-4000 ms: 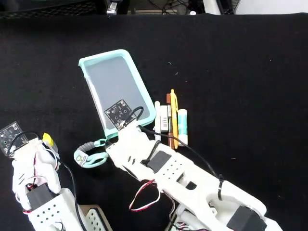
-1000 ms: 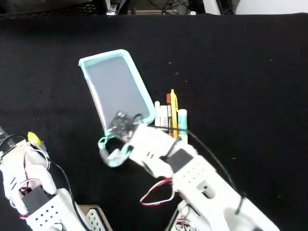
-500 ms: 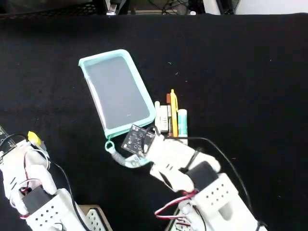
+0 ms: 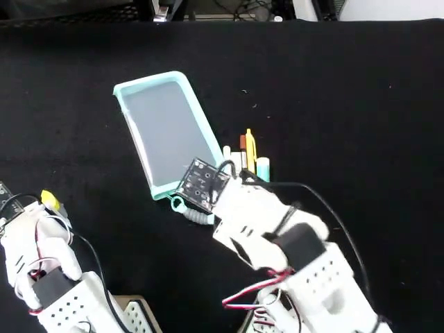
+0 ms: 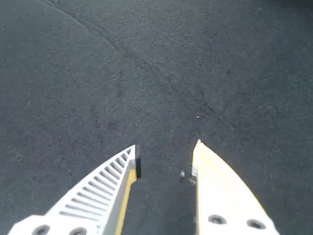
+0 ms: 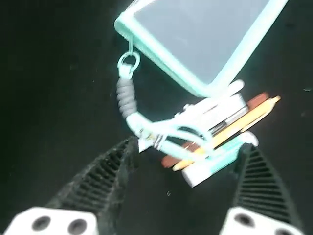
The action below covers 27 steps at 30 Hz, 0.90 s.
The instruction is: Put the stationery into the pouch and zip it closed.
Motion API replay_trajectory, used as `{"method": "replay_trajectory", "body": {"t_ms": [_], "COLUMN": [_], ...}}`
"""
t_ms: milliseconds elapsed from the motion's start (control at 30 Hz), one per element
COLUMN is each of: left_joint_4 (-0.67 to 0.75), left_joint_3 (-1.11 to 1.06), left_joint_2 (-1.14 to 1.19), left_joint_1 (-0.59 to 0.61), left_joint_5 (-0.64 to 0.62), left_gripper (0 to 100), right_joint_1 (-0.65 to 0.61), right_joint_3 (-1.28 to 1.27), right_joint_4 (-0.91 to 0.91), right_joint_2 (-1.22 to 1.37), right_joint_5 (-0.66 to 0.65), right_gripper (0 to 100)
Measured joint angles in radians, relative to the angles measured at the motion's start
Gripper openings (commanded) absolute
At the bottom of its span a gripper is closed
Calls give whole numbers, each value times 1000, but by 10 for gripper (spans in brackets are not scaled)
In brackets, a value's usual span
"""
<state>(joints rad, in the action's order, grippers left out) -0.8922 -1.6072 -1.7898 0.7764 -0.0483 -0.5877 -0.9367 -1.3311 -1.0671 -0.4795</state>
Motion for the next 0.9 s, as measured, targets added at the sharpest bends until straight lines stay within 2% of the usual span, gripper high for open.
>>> {"method": "replay_trajectory", "body": {"t_ms": [233,400,667,900], "left_joint_4": [18,18,18,18], "left_joint_3": [0,0,0,0], "left_joint_2": [0,0,0,0], "left_joint_1": [0,0,0,0], "left_joint_5": [0,0,0,0], "left_gripper": [195,195,195,195], "right_joint_1": [-6,-118,-150,-155], "right_joint_3": [-43,-64,18,170], "right_joint_4": [92,176,333,348], "right_joint_2": [48,130,545,895], "right_joint_5": [2,0,2,2], "right_gripper": [342,342,342,342]}}
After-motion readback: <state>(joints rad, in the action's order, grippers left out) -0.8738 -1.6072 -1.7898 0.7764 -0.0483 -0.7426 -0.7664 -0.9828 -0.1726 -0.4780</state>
